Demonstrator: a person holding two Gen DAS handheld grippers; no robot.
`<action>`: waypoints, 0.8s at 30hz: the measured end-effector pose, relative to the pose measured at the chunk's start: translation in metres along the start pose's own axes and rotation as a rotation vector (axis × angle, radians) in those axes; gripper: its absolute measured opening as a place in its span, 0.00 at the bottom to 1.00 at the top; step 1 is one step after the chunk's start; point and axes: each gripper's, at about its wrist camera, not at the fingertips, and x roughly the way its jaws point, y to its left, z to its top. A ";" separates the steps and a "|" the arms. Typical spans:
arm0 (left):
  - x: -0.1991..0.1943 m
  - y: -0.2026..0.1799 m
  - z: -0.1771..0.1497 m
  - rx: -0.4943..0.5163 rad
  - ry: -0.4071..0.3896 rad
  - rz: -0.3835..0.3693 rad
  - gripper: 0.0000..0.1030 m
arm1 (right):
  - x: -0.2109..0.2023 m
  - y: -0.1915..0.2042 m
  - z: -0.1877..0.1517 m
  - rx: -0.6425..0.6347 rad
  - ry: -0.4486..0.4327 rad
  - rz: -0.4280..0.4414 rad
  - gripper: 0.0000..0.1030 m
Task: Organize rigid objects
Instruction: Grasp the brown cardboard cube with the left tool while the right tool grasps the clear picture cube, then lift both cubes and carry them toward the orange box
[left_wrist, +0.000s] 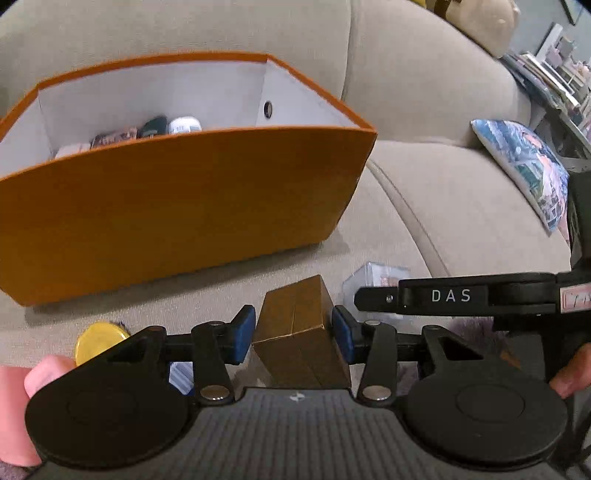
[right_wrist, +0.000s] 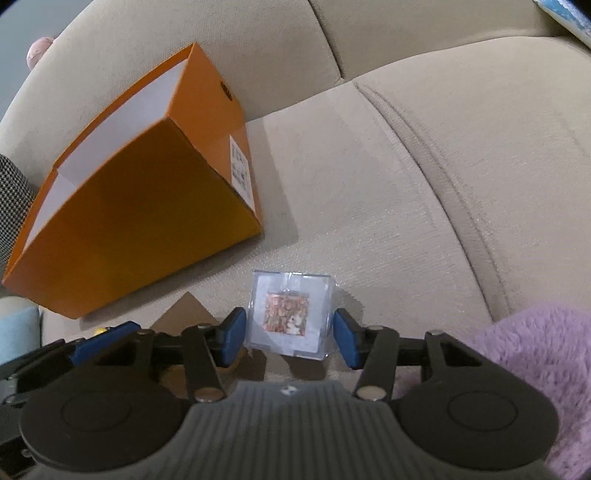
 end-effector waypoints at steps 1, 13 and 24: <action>0.001 0.001 0.001 -0.017 0.017 -0.016 0.50 | 0.000 0.000 -0.001 -0.011 0.001 0.000 0.52; 0.016 -0.003 -0.004 -0.053 0.110 -0.068 0.50 | -0.012 -0.009 -0.019 -0.016 0.028 0.041 0.51; 0.008 -0.008 -0.012 -0.042 0.095 -0.054 0.49 | -0.007 -0.001 -0.020 -0.049 0.009 0.022 0.51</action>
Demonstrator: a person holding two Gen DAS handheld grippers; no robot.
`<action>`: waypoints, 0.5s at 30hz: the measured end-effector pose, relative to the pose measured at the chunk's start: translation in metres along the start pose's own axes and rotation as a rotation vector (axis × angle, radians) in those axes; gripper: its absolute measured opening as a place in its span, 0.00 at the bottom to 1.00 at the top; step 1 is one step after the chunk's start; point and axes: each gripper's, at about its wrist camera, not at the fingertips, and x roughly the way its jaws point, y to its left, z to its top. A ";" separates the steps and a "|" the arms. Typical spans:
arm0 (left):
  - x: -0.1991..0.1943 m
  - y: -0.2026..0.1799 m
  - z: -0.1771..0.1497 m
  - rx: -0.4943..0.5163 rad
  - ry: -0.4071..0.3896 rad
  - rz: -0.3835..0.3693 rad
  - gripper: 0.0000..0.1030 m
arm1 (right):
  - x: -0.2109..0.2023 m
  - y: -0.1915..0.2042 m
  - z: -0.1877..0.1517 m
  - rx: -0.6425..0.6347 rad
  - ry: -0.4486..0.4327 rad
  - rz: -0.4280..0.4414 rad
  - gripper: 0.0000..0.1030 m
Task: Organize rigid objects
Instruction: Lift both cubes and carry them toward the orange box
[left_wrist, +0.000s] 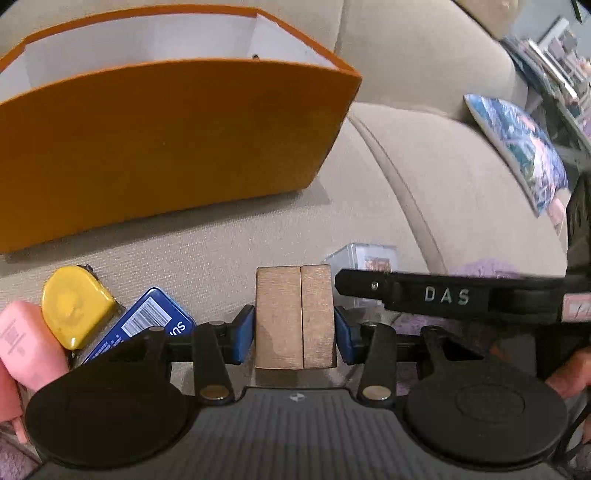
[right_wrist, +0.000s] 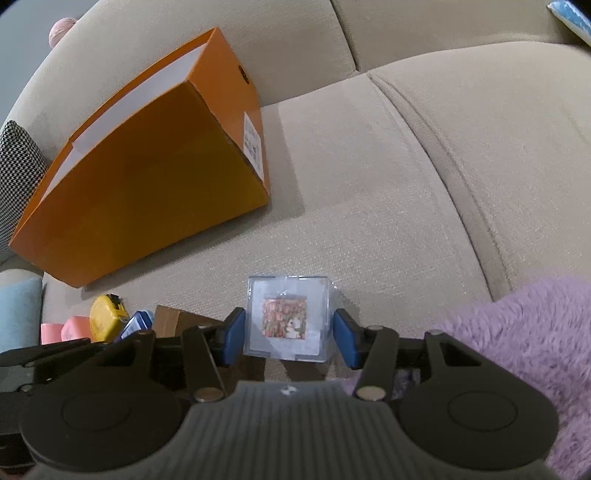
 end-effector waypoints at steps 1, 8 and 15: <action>-0.005 0.001 0.000 -0.015 -0.014 -0.004 0.49 | -0.004 0.001 -0.003 0.000 -0.005 -0.004 0.51; -0.056 0.007 0.002 -0.050 -0.139 -0.057 0.49 | -0.029 0.013 -0.008 -0.023 -0.051 0.007 0.51; -0.114 0.026 0.018 -0.123 -0.305 -0.098 0.49 | -0.070 0.051 0.006 -0.131 -0.135 0.036 0.51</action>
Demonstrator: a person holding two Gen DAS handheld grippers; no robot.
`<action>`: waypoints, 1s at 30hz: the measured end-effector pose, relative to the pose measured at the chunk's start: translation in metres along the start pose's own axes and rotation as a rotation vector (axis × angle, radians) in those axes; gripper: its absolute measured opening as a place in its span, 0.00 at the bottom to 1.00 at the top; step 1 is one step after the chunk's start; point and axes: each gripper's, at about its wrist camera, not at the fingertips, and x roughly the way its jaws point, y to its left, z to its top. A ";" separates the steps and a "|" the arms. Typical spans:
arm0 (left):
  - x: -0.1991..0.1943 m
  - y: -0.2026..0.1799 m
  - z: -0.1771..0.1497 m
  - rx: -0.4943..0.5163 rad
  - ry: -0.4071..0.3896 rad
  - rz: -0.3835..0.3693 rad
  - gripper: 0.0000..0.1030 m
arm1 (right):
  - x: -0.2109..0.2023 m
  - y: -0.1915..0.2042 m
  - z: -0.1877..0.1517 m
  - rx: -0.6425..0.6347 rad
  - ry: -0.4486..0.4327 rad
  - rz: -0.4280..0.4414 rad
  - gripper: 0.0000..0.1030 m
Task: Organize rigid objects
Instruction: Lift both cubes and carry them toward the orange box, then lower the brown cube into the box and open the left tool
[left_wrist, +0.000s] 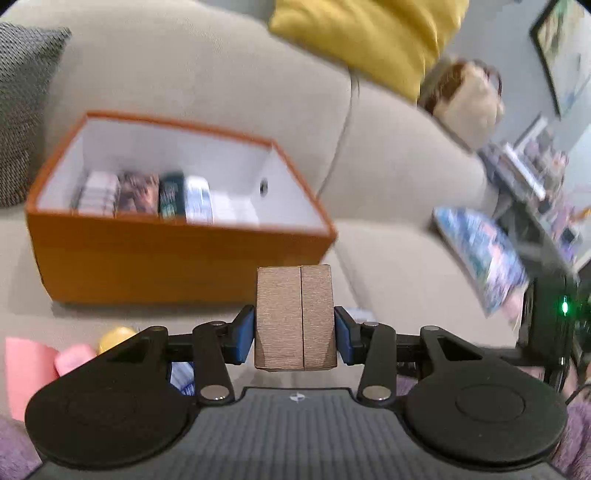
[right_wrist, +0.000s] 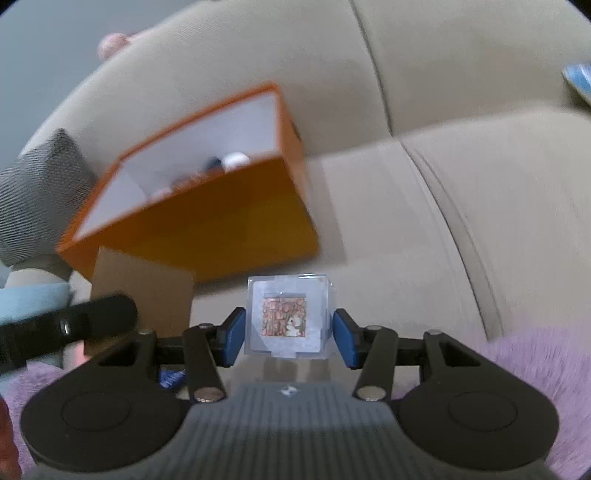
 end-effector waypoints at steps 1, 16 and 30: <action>-0.005 0.001 0.007 -0.008 -0.021 -0.007 0.49 | -0.006 0.007 0.005 -0.023 -0.015 0.010 0.51; 0.012 0.039 0.096 -0.082 -0.043 0.010 0.49 | 0.001 0.080 0.107 -0.277 -0.069 0.040 0.51; 0.145 0.086 0.140 -0.248 0.151 0.017 0.49 | 0.083 0.058 0.174 -0.309 -0.029 -0.016 0.51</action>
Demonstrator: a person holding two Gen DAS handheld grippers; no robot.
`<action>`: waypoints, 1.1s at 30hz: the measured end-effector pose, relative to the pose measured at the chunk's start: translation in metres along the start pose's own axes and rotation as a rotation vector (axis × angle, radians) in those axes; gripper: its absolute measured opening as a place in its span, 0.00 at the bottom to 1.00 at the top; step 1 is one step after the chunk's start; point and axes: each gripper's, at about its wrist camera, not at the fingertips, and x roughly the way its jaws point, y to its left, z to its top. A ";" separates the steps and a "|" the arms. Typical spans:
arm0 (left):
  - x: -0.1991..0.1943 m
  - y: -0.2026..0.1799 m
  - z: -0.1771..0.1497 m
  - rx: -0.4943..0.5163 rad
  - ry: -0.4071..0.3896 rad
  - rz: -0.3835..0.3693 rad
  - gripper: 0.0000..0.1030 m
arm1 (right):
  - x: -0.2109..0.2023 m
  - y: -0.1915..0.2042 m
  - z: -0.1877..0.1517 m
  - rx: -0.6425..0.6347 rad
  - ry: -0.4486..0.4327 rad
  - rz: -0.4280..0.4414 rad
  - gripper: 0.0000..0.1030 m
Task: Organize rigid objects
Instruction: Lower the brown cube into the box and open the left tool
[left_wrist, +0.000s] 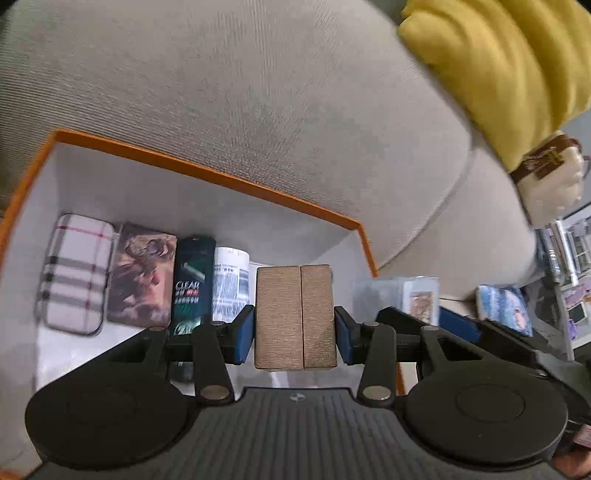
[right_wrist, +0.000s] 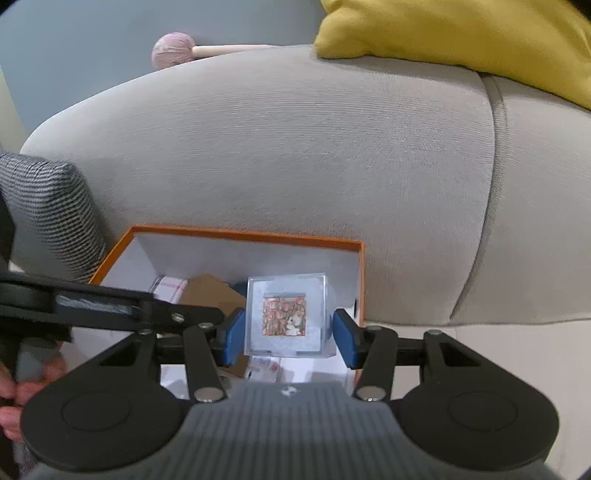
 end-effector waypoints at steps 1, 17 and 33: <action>0.010 0.001 0.004 -0.015 0.015 -0.004 0.49 | 0.005 -0.004 0.002 0.005 0.001 -0.001 0.51; 0.102 0.050 0.014 -0.275 0.197 -0.079 0.49 | 0.038 -0.020 0.008 0.023 0.043 -0.005 0.50; 0.076 -0.015 -0.009 0.452 0.251 0.083 0.37 | 0.041 -0.024 0.011 0.034 0.058 0.004 0.50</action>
